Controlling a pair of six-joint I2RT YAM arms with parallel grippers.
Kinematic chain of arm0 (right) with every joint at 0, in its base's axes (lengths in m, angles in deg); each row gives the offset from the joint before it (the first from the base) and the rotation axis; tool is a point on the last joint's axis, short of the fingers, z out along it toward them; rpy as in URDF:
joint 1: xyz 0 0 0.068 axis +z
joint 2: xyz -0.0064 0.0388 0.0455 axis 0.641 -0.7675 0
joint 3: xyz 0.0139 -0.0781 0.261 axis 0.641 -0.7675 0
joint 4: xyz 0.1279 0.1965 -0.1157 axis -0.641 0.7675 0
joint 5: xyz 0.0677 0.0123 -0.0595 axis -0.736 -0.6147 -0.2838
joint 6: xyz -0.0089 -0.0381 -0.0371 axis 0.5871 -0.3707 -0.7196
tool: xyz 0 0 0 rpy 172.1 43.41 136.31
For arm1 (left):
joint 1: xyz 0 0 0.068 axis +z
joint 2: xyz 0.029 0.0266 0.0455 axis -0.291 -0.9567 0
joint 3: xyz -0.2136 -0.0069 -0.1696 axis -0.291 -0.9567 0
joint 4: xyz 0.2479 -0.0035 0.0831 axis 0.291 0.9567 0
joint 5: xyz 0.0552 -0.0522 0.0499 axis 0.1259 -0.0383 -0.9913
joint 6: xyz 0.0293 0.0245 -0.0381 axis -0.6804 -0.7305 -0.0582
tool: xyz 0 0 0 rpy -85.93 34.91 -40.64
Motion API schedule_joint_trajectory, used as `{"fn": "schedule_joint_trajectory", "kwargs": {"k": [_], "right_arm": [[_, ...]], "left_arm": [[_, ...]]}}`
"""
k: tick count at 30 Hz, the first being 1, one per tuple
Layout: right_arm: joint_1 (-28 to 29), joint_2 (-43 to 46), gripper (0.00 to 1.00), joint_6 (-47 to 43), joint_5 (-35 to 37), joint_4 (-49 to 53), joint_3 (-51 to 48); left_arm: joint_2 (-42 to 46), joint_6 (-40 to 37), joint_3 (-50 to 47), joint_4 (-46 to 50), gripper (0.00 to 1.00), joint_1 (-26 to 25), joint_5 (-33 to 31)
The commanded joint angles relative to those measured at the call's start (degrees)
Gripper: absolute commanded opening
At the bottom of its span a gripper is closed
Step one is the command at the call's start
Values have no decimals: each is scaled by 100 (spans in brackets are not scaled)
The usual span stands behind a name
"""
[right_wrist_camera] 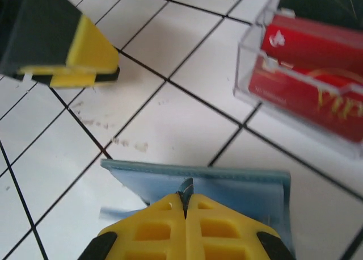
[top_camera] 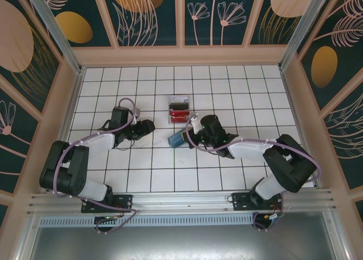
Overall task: Put the credit cards into the card holder
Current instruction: Open the button on the card holder.
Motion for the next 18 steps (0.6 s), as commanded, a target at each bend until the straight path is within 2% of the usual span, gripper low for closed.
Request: {"fn": "schedule_joint_trajectory", "kwargs": {"k": [1,6,11,18], "right_arm": [[-15,342,0,448,272,-517,-635],[-15,422,0,488,539,-337,-648],[-33,208,0,323,458,-184,-172],[-93,12,0,72,265,41,212]], "left_arm": [[-167,164,55,-338,56,-21,241],[-428,116,357,-400,57,-347,468],[-667,-201,892,-89,61,-813,520],[-611,-400,1091,-118,65,-995,569]]}}
